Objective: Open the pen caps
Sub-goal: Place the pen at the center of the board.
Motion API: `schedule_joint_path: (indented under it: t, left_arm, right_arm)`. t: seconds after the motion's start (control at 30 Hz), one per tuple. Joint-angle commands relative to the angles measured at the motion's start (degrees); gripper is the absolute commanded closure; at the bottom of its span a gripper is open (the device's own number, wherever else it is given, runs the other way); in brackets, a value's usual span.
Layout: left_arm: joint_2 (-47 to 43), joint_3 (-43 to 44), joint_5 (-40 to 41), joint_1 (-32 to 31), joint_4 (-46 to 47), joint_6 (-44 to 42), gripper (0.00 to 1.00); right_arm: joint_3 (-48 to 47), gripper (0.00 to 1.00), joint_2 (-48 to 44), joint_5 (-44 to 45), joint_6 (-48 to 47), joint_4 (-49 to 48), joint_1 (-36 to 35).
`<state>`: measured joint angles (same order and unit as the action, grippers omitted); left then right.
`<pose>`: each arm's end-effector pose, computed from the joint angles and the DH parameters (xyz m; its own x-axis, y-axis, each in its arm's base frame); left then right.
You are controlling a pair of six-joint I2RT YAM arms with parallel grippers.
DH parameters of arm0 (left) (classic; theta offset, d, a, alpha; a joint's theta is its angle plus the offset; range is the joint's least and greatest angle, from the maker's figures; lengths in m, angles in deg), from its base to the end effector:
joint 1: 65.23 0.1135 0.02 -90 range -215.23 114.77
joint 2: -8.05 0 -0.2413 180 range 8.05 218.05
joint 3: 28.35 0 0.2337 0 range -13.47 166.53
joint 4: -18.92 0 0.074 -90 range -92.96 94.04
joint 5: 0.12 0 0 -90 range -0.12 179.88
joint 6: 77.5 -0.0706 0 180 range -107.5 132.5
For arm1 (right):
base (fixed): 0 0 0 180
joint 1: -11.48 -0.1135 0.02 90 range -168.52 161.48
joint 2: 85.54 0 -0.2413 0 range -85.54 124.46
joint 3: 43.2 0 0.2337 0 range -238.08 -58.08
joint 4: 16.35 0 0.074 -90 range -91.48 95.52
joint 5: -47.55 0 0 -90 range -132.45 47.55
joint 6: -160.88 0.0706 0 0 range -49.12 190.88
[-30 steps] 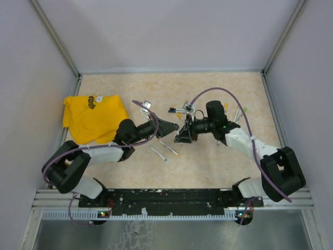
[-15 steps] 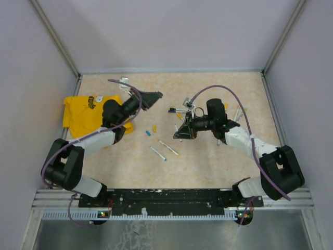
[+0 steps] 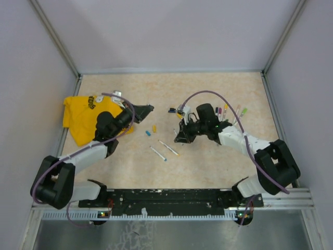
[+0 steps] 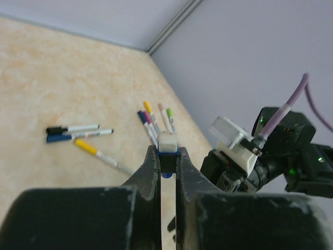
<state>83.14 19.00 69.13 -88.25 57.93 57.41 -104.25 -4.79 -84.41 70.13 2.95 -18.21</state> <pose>0.2682 -0.1411 0.2653 -0.3566 -0.5658 -0.7434 0.6125 0.4594 -0.6433 0.2368 0.1894 0.1933 -0.5359 -0.3168 -0.7826 -0.8268 0.3845 0.4106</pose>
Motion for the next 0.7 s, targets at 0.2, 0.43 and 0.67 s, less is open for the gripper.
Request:
schedule_joint_path:
  t: [0.2,0.43,0.67]
  left_arm:
    - [-10.5,-10.8,4.6,0.1,-14.0,-4.2,1.0]
    - [-12.9,-15.0,4.6,0.1,-14.2,-2.6,1.0]
    - [-13.6,-16.5,4.3,0.1,-14.2,-1.9,1.0]
  right_arm:
    - [-4.2,1.0,4.9,17.8,-4.6,2.5,-5.3]
    - [-4.9,1.0,7.5,20.5,-2.9,2.5,-6.4]
    - [-5.7,1.0,9.4,22.8,-2.2,2.9,-8.1]
